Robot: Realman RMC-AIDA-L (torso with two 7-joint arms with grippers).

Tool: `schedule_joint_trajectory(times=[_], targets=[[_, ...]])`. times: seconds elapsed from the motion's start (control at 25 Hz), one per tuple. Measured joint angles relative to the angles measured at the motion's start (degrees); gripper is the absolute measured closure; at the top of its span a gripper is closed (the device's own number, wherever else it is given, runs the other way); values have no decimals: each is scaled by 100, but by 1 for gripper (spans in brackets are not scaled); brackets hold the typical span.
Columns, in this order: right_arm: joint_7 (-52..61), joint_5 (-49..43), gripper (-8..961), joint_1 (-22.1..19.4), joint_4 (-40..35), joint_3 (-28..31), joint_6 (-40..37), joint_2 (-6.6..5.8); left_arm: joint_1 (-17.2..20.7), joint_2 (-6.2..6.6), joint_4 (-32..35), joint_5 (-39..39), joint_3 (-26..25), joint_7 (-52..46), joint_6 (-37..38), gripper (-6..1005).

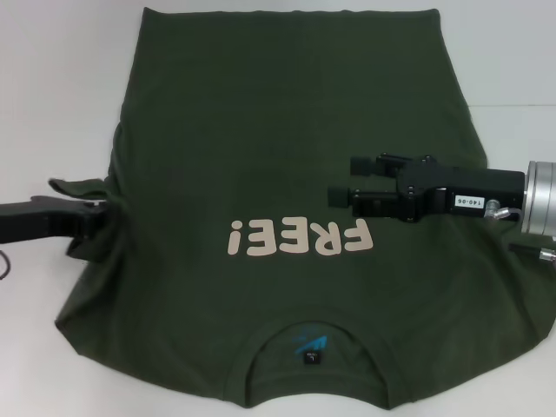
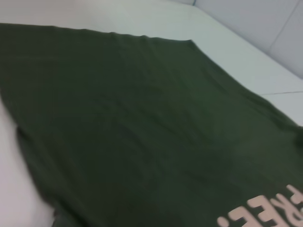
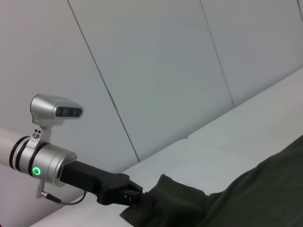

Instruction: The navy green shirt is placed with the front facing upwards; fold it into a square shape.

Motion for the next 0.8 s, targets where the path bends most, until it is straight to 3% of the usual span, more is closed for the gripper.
schedule_joint_trajectory(times=[0.48, 0.8], targets=[[-3, 17, 42, 8, -55, 3, 4, -13, -411, -218, -235, -104, 27, -147, 106, 919], [-2, 81, 42, -32, -63, 47, -35, -86, -816, -231, -1214, -390, 103, -157, -293, 898]])
